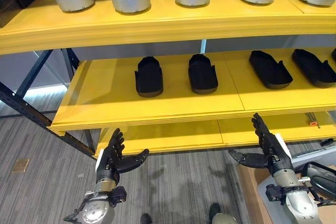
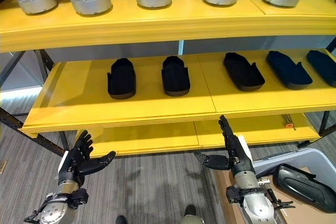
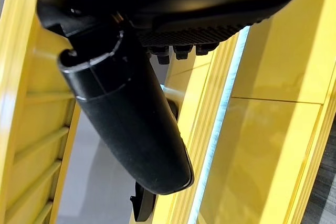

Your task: Move parts from the plastic box to the shelf.

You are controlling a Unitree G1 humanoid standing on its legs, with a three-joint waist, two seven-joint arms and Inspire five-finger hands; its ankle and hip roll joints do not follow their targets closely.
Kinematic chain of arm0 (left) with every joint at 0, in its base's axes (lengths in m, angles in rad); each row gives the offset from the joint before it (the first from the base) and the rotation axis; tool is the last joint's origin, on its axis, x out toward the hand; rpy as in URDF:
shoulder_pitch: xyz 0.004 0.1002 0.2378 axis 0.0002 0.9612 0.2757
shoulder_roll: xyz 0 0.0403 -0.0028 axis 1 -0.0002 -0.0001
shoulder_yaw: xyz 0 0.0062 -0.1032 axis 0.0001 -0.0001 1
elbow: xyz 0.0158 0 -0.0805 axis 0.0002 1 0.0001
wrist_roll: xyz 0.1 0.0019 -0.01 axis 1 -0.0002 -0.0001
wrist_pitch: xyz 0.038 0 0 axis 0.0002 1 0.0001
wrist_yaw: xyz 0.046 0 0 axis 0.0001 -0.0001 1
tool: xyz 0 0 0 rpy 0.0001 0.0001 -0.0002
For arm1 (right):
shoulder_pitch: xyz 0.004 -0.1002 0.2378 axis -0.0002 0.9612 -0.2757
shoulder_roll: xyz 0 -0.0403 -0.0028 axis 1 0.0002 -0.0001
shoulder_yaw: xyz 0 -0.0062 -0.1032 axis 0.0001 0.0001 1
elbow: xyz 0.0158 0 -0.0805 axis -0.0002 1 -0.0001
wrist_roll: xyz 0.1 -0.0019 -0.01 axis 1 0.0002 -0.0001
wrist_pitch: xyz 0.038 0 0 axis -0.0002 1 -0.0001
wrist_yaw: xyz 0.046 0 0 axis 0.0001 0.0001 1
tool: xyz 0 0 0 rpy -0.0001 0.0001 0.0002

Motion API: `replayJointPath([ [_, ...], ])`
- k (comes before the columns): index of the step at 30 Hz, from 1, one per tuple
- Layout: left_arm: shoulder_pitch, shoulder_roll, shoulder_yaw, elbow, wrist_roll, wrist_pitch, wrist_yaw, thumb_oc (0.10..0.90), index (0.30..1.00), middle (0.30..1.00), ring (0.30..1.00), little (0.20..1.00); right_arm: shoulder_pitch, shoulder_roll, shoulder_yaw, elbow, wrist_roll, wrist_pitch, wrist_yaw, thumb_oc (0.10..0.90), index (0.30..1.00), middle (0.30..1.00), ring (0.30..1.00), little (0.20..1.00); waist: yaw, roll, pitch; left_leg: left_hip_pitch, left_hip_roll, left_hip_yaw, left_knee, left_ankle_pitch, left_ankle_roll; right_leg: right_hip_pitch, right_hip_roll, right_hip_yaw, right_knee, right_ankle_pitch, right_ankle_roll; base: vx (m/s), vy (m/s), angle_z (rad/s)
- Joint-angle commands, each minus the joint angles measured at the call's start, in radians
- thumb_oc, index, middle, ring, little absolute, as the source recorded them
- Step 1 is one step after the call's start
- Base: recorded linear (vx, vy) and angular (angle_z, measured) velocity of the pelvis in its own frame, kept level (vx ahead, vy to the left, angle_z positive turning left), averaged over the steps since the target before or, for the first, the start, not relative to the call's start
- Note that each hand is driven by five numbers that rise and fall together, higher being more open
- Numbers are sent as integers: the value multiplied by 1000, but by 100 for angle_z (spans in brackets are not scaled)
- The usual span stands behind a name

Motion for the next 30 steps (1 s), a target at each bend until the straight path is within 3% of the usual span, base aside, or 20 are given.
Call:
replayJointPath([
  [1,-30,34,59,-75,9,-104,1,900,1000,1000,1000,1000,-49,-10,-73,-87,47,-118,-24,900,1000,1000,1000,1000,-5,-19,-33,-27,103,15,-34,172,-29,-5,64,35,105,-164,-54,-46,-148,-22],
  [6,-29,24,54,-75,12,-101,3,900,1000,1000,1000,1000,-54,-12,-56,-82,68,-119,-13,900,1000,1000,1000,1000,-2,-16,-11,-38,134,-3,-12,233,-37,-24,100,40,149,-192,-84,-56,-159,-15],
  [8,-43,18,41,-65,-3,-98,-3,900,1000,1000,1000,1000,-51,-16,-60,-78,66,-123,-17,900,1000,1000,1000,1000,4,-20,4,-72,129,-26,8,295,-41,-11,108,33,126,-182,-102,-72,-155,2],
  [10,-65,25,29,-60,-6,-101,-13,900,1000,1000,1000,1000,-54,-14,-61,-65,71,-126,-21,900,1000,1000,1000,1000,2,-41,13,-113,96,-33,77,259,-27,11,103,27,67,-158,-112,-82,-136,25],
  [11,-70,30,27,-61,-6,-103,-16,900,1000,1000,1000,1000,-55,-14,-59,-57,76,-125,-20,900,1000,1000,1000,1000,10,-51,16,-125,63,-68,104,228,-14,16,98,35,44,-146,-109,-56,-77,36],
  [12,-70,31,28,-61,-6,-103,-16,900,1000,1000,1000,1000,-55,-14,-59,-56,76,-126,-20,900,1000,1000,1000,1000,9,-51,17,-128,62,-70,109,225,-13,17,97,34,43,-145,-108,-39,-32,23],
  [13,-71,33,28,-61,-4,-106,-19,900,1000,1000,1000,1000,-58,-17,-51,-46,74,-121,-13,900,1000,1000,1000,1000,21,-63,16,-140,-14,-147,131,145,17,21,91,58,6,-125,-102,0,-19,8],
  [14,-68,27,31,-60,-4,-106,-21,900,1000,1000,1000,1000,-71,-18,-35,-32,82,-119,2,900,1000,1000,1000,1000,37,-77,11,-143,-129,-243,125,31,46,33,85,93,-42,-100,-91,7,-21,5],
  [15,-67,22,32,-63,-3,-107,-21,900,1000,1000,1000,1000,-74,-11,-32,-25,95,-120,10,900,1000,1000,1000,1000,41,-83,7,-146,-170,-273,126,4,51,39,85,101,-62,-87,-86,17,-3,5],
  [16,-68,22,32,-63,-3,-107,-21,900,1000,1000,1000,1000,-75,-11,-33,-24,95,-120,10,900,1000,1000,1000,1000,40,-83,5,-150,-171,-274,126,7,52,37,84,99,-64,-83,-85,16,24,-21],
  [18,-71,21,32,-66,-6,-108,-34,900,1000,1000,1000,1000,-88,-5,-31,-9,110,-115,19,900,1000,1000,1000,1000,46,-82,-8,-161,-267,-354,92,-16,68,39,89,129,-96,-54,-71,50,79,-50],
  [20,-69,20,29,-62,-8,-110,-41,900,1000,1000,1000,1000,-92,-1,-33,-4,120,-112,26,900,1000,1000,1000,1000,43,-71,-13,-160,-296,-369,60,-12,77,34,93,149,-100,-43,-59,44,135,-37],
  [24,-66,22,16,-51,-20,-112,-63,900,1000,1000,1000,1000,-70,23,-47,-8,117,-103,43,900,1000,1000,1000,1000,25,-56,-32,-106,-284,-309,2,-21,93,37,83,189,-102,-37,-42,88,210,-74],
  [30,-69,33,16,-49,-26,-112,-57,900,1000,1000,1000,1000,-74,57,-41,13,117,-88,35,900,1000,1000,1000,1000,10,-55,-53,-50,-295,-204,-62,-40,116,22,51,253,-118,-3,-3,53,170,-81],
])
